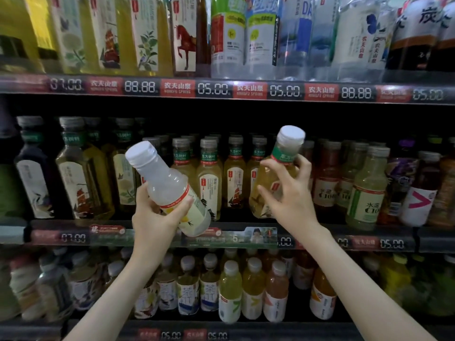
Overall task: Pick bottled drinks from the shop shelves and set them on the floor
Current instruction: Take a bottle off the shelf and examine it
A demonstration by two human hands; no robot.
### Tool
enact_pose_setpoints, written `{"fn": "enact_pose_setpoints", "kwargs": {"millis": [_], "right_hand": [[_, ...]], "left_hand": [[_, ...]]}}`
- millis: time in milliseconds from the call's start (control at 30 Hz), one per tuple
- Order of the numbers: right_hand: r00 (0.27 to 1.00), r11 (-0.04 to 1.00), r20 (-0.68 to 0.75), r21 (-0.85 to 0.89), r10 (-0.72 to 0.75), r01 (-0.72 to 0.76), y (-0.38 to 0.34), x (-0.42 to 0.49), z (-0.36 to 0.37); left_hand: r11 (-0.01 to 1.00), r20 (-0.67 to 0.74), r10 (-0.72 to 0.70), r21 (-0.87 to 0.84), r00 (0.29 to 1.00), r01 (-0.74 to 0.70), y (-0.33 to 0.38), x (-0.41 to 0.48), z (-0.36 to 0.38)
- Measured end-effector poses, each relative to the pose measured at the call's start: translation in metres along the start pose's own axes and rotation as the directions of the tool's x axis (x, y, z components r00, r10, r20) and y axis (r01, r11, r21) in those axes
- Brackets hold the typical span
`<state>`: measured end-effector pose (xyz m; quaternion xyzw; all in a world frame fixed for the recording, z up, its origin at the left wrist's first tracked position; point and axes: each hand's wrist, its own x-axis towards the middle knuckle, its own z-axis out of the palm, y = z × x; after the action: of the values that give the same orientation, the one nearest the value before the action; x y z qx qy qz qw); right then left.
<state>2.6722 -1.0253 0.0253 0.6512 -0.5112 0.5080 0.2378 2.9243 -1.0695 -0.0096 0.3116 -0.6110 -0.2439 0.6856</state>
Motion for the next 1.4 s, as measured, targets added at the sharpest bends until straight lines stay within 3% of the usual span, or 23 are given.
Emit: {"fn": "enact_pose_setpoints", "kwargs": {"millis": [200, 333, 467, 633, 733, 867, 967, 1067, 1200, 1400], "right_hand": [[0.969, 0.978, 0.138, 0.008, 0.206, -0.209, 0.006, 0.007, 0.05], [0.965, 0.978, 0.181, -0.131, 0.187, -0.165, 0.01, 0.008, 0.062], [0.958, 0.877, 0.161, -0.461, 0.236, -0.139, 0.019, 0.016, 0.063], [0.946, 0.804, 0.192, -0.585, 0.262, -0.104, 0.023, 0.014, 0.065], [0.956, 0.828, 0.134, -0.54, 0.262, -0.151, 0.013, 0.011, 0.068], [0.999, 0.969, 0.004, -0.243, 0.041, -0.039, -0.039, 0.007, 0.093], [0.991, 0.991, 0.126, -0.119, -0.05, 0.066, -0.079, 0.009, 0.125], [0.979, 0.985, 0.204, -0.17, 0.011, 0.024, -0.098, 0.018, 0.153], [0.969, 0.945, 0.222, -0.325, 0.106, -0.029, -0.101, 0.029, 0.185], [0.966, 0.919, 0.218, -0.391, 0.141, -0.046, -0.103, 0.028, 0.205]], "left_hand": [[1.0, 0.004, -0.008, 0.009, 1.0, 0.008, -0.008, 0.011, -0.023], [1.0, 0.004, -0.013, 0.011, 1.0, 0.013, -0.014, 0.016, -0.024], [0.999, 0.024, -0.033, 0.009, 0.999, 0.033, -0.023, 0.015, -0.021], [0.997, 0.037, -0.075, 0.018, 0.997, 0.074, -0.028, 0.01, -0.019], [0.996, 0.023, -0.086, 0.013, 0.996, 0.085, -0.028, 0.011, -0.023], [0.997, -0.008, -0.075, 0.034, 0.997, 0.075, -0.027, 0.014, -0.033], [0.996, -0.042, -0.077, 0.035, 0.996, 0.079, -0.027, 0.017, -0.044], [0.996, -0.075, -0.072, 0.046, 0.995, 0.076, -0.028, 0.019, -0.062], [0.994, -0.119, -0.079, 0.064, 0.99, 0.087, -0.034, 0.022, -0.088], [0.99, -0.152, -0.083, 0.097, 0.985, 0.099, -0.044, 0.029, -0.112]]}}
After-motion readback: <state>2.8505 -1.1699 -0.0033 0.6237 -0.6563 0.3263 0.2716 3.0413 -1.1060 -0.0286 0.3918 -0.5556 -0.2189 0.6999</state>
